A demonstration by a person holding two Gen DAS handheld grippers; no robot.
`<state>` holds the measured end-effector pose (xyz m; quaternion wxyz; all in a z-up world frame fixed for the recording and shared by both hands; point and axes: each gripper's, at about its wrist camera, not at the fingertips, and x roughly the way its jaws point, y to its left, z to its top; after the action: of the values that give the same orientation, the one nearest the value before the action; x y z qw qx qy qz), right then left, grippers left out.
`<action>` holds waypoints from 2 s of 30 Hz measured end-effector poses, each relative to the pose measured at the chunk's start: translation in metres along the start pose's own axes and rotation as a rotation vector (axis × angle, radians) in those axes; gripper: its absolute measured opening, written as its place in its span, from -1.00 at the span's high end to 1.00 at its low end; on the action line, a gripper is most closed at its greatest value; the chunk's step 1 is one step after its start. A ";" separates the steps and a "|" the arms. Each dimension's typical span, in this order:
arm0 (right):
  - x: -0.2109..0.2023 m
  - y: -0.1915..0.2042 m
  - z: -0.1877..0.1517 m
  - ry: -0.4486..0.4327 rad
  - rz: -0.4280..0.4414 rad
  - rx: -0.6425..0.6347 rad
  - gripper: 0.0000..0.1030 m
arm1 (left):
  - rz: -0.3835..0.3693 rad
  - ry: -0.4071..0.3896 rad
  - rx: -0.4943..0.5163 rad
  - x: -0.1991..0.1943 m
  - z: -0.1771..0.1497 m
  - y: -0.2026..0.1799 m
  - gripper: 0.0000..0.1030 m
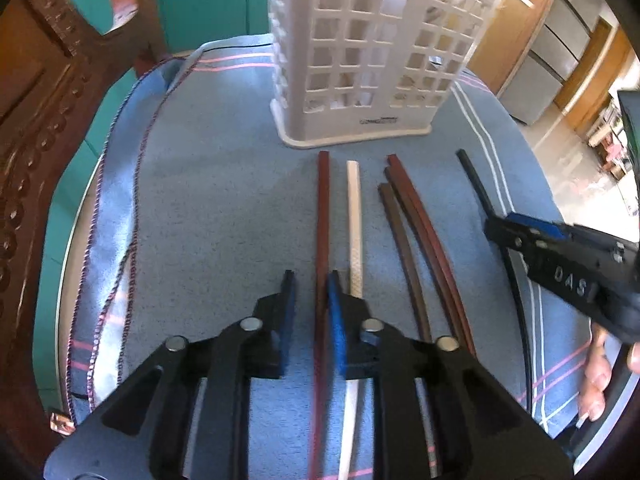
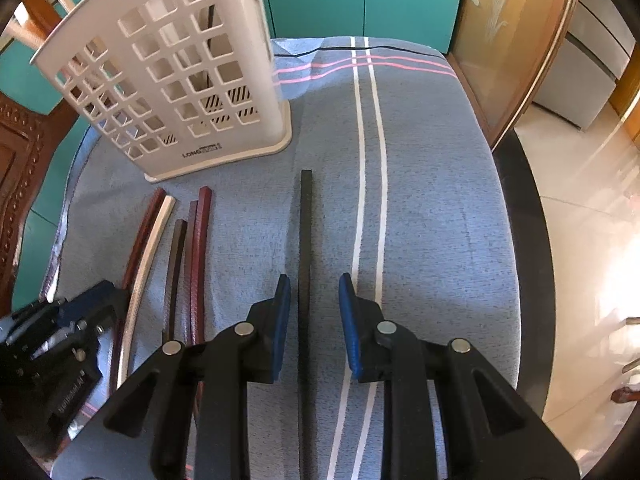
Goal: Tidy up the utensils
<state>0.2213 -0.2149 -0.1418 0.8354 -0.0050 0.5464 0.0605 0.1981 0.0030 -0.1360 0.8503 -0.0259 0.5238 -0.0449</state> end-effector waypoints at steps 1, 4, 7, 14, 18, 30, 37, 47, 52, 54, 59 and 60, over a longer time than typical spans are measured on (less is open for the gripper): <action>0.000 0.001 -0.001 -0.001 0.001 -0.009 0.52 | 0.005 0.003 -0.011 0.000 0.000 0.002 0.84; 0.000 0.005 -0.002 -0.002 -0.001 -0.016 0.74 | -0.002 0.013 -0.034 0.000 0.001 0.004 0.85; 0.000 0.002 -0.001 0.014 0.047 0.018 0.88 | -0.013 0.015 -0.046 -0.003 0.001 0.008 0.85; -0.005 0.000 0.004 -0.010 0.059 0.034 0.62 | 0.012 0.001 -0.035 0.005 0.010 0.010 0.56; 0.002 0.012 0.003 -0.020 -0.026 -0.034 0.45 | 0.047 -0.010 -0.007 0.010 0.018 0.005 0.53; 0.000 0.032 0.002 -0.050 -0.072 -0.078 0.45 | 0.124 -0.023 0.061 0.019 0.035 -0.007 0.38; 0.005 0.024 0.017 -0.048 -0.044 -0.093 0.87 | 0.102 -0.031 0.059 0.020 0.033 -0.015 0.84; -0.048 0.024 0.011 -0.186 0.038 -0.057 0.88 | 0.097 -0.141 0.072 -0.021 0.025 -0.030 0.86; -0.105 0.017 0.003 -0.293 0.104 -0.052 0.88 | 0.084 -0.286 0.099 -0.081 0.015 -0.037 0.86; -0.133 0.012 0.001 -0.350 0.139 -0.060 0.87 | 0.059 -0.378 0.111 -0.120 0.012 -0.040 0.86; -0.191 -0.009 0.006 -0.487 0.207 -0.038 0.87 | -0.018 -0.545 0.076 -0.198 0.023 -0.038 0.87; -0.199 -0.013 0.008 -0.506 0.222 -0.026 0.87 | -0.046 -0.594 0.059 -0.219 0.027 -0.036 0.87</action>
<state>0.1515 -0.2464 0.0422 0.9334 0.0593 0.3167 0.1580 0.1224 -0.0098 0.0739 0.9655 -0.0251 0.2497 -0.0700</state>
